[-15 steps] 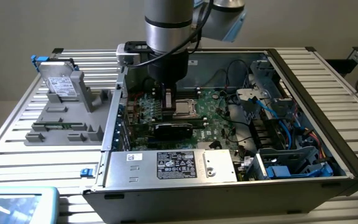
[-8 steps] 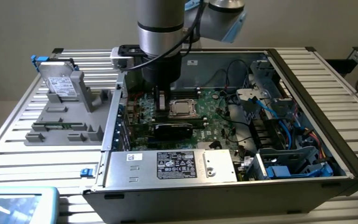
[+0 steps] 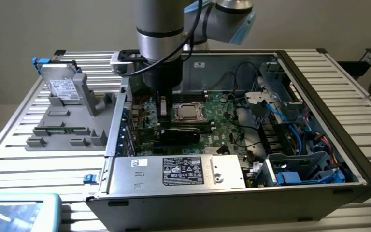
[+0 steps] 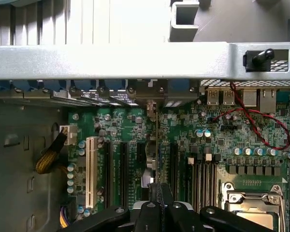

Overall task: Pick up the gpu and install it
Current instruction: 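Press down on the gpu until it lock into place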

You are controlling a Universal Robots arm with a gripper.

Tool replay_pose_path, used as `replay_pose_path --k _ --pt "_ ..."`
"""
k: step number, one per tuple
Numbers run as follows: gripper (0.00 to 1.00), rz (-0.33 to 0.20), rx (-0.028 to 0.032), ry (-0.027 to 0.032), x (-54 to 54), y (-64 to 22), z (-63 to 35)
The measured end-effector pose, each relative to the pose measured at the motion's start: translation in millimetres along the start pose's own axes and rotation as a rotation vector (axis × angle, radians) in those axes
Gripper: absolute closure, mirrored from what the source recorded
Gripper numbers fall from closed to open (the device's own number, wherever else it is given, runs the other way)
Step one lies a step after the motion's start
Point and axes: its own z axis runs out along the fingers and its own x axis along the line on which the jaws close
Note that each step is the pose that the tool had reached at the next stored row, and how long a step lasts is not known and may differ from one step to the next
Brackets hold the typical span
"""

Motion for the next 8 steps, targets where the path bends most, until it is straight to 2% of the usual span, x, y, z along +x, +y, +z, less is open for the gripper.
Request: replay_pose_path --k 8 --pt "0.88 0.021 0.0142 0.0027 -0.5 5.7 5.8"
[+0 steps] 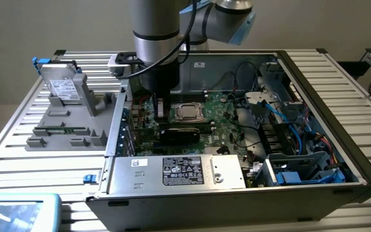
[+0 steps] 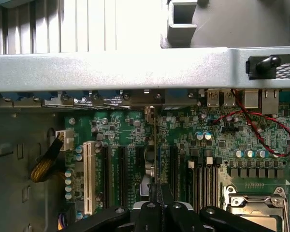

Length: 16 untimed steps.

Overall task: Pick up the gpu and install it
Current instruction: 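Press down on the gpu until it lock into place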

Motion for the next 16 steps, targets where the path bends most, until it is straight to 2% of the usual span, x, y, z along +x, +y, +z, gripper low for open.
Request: replay_pose_path --k 3,4,7,16 --pt "0.88 0.009 0.0002 -0.0009 -0.4 0.1 0.4" --pt "0.88 0.015 0.0005 -0.0025 -0.4 0.1 -2.0" --pt "0.88 0.019 -0.0004 0.0002 0.4 -2.6 -12.8" --pt "0.88 0.029 -0.0013 0.0009 0.7 -12.0 -13.3"
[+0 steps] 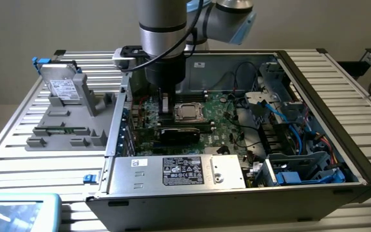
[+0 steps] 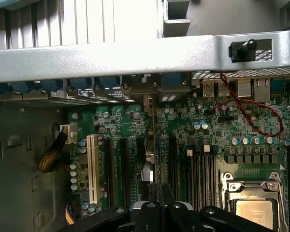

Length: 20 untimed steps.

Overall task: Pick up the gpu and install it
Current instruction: 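Press down on the gpu until it lock into place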

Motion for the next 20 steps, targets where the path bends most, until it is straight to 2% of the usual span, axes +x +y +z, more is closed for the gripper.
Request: replay_pose_path --k 4,8,11,20 --pt "0.88 0.000 -0.0009 0.0000 0.2 -10.4 0.2" --pt "0.88 0.000 -0.0063 0.0002 0.7 -22.4 0.5" --pt "0.88 0.000 -0.0074 -0.0011 4.9 -23.1 1.3" --pt "0.88 0.010 -0.0090 -0.0009 3.1 -20.5 6.1"
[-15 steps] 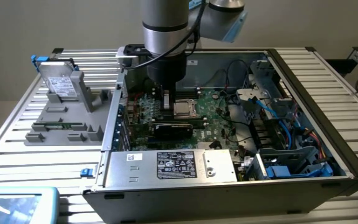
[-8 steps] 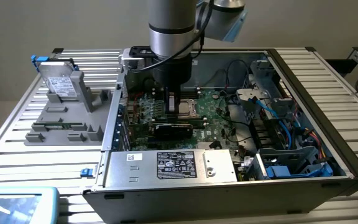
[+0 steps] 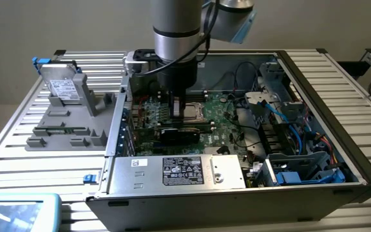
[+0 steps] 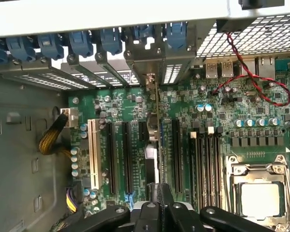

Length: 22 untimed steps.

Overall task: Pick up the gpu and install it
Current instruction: 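Press down on the gpu until it lock into place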

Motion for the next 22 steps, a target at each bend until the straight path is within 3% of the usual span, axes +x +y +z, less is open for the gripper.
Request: replay_pose_path --k 10,12,17,22 --pt "0.88 0.020 -0.0030 0.0011 -1.6 0.7 11.2" --pt "0.88 0.026 -0.0041 -0.0014 -1.7 0.8 7.0" --pt "0.88 0.037 -0.0073 0.0008 -0.2 0.6 -12.4" --pt "0.88 0.037 -0.0073 0.0005 -0.1 0.6 -13.9"
